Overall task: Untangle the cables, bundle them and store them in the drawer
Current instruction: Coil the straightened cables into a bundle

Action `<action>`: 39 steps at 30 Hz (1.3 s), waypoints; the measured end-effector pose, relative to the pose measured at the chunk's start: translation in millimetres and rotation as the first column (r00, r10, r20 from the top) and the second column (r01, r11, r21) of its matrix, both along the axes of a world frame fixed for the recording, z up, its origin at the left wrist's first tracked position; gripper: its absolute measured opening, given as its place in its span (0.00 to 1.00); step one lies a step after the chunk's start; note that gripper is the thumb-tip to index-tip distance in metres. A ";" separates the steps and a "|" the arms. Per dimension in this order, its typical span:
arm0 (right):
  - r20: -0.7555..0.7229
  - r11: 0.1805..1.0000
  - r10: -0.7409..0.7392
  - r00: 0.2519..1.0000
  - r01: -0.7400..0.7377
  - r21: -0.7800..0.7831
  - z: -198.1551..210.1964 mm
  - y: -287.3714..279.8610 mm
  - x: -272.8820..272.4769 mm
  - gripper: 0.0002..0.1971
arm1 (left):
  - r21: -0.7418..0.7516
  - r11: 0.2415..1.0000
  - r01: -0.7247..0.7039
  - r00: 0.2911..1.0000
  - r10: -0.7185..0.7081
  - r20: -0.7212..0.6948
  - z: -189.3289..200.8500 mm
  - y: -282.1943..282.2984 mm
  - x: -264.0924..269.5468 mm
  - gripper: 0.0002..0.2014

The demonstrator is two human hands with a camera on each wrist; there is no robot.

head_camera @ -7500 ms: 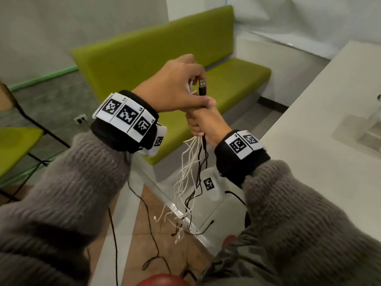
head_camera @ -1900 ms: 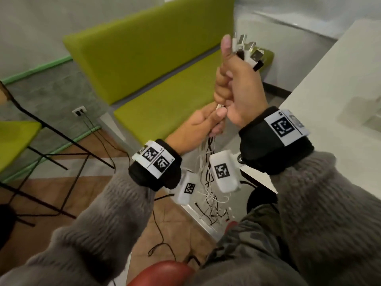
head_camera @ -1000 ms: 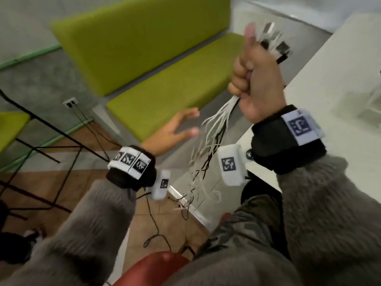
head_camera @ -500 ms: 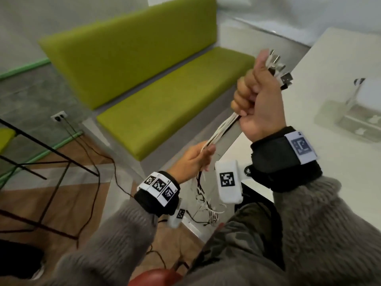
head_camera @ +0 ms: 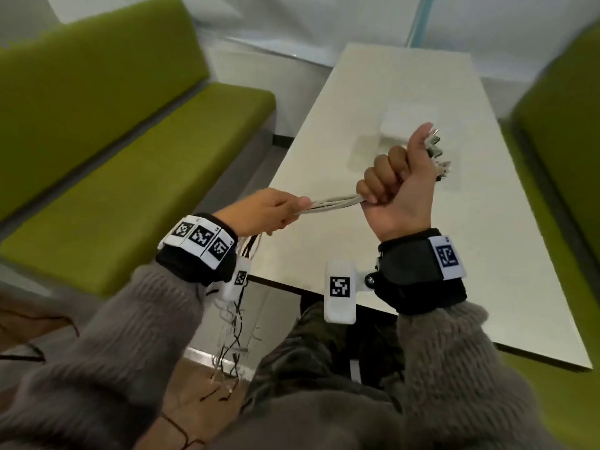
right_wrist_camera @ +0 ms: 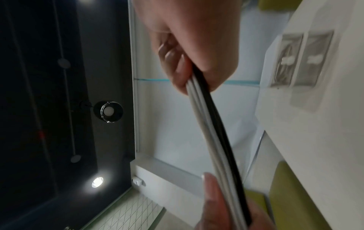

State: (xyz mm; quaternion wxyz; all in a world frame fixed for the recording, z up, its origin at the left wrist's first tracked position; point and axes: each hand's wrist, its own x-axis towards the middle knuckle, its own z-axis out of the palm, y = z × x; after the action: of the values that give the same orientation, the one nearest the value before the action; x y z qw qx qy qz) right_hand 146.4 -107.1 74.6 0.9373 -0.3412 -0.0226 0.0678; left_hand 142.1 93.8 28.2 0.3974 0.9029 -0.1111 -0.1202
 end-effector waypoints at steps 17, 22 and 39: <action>-0.143 0.979 -0.201 0.969 0.197 -0.045 -52.3 -86.9 -20.9 0.30 | -0.199 0.925 0.325 0.944 -0.331 0.005 -23.8 -158.1 -11.0 0.22; -0.161 0.987 -0.160 0.974 0.163 0.010 -64.7 -89.3 -27.1 0.28 | -0.158 0.926 0.343 0.936 -0.352 -0.032 -39.8 -136.1 -15.3 0.20; -0.084 0.915 -0.166 0.983 0.123 -0.383 -60.9 -100.6 -48.8 0.24 | -0.289 0.933 0.214 0.973 -0.177 0.147 -30.0 -117.6 -28.5 0.22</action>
State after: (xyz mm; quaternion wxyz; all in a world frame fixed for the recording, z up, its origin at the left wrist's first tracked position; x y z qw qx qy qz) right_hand 97.6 -207.8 13.7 0.8565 -0.5110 0.0698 0.0208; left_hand 113.5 -23.8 -1.9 0.5097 0.8213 -0.2412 -0.0868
